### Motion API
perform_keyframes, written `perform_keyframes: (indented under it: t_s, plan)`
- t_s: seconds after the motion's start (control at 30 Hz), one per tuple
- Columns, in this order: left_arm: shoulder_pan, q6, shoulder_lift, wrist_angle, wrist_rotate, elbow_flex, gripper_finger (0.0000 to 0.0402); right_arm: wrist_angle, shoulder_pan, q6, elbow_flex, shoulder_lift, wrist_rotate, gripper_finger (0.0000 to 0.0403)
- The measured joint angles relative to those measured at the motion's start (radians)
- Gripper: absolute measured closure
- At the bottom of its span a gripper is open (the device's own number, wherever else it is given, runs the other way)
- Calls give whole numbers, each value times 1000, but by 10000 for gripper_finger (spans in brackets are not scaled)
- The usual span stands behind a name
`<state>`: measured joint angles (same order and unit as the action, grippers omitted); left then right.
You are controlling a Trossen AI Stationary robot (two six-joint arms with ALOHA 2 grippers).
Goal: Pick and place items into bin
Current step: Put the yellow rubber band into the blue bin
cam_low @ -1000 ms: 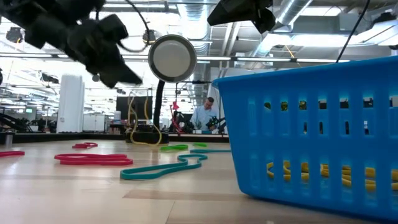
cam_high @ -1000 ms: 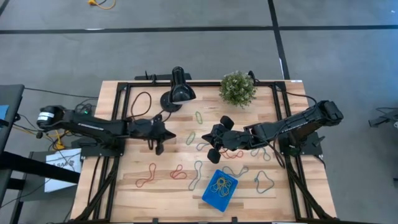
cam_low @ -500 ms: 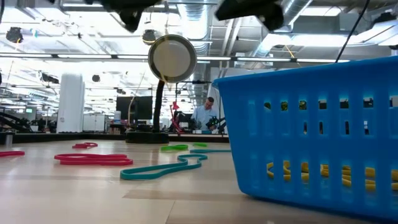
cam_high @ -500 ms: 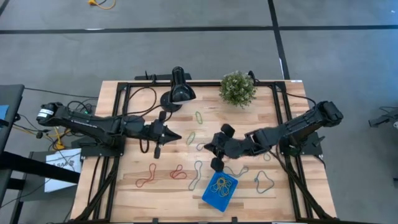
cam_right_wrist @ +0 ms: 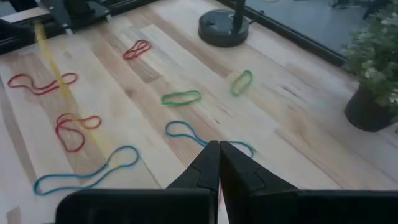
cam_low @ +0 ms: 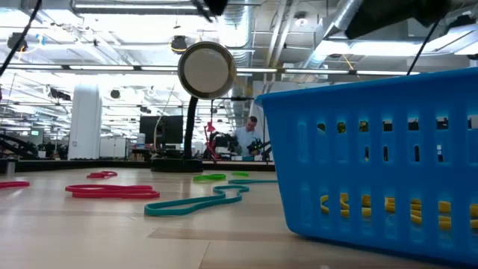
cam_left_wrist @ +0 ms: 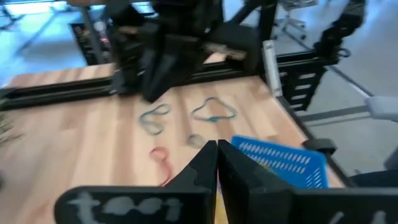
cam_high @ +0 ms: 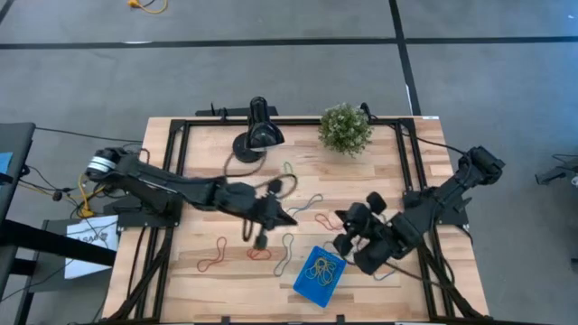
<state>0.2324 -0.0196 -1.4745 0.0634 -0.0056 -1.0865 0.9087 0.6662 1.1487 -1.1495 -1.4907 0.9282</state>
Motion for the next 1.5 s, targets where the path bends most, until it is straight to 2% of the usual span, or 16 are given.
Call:
perform_keyframes:
  t_s: [0.2,0.37,0.47,0.57,0.67,0.8,0.93,1.07,1.23,1.37,1.5]
  plan:
    - [37,21,-162,-49,11,-141,401,21,73,38,0,-1,68,400]
    - [58,51,-244,-56,39,-165,401,26,111,40,1,-1,99,400]
    - [59,36,-241,-92,9,-165,401,26,113,40,1,-1,97,400]
    - [56,16,-188,-191,-104,-165,401,25,106,29,1,-1,94,400]
    - [56,-10,-96,-332,-228,-165,401,9,80,-55,1,-1,76,400]
    - [56,-3,40,-529,-324,-165,401,-46,-3,-194,1,-1,-70,396]
    - [56,5,158,-710,-305,-166,401,-144,-115,-330,1,-1,-247,380]
    - [66,9,190,-821,-233,-126,400,-225,-188,-468,1,-1,-270,359]
    - [82,-42,144,-747,-207,26,367,-245,-225,-497,1,-1,-275,349]
    - [88,-93,73,-492,-139,134,320,-255,-238,-453,1,-1,-275,349]
    - [95,-181,-39,-263,-5,177,276,-260,-236,-450,1,-1,-274,349]
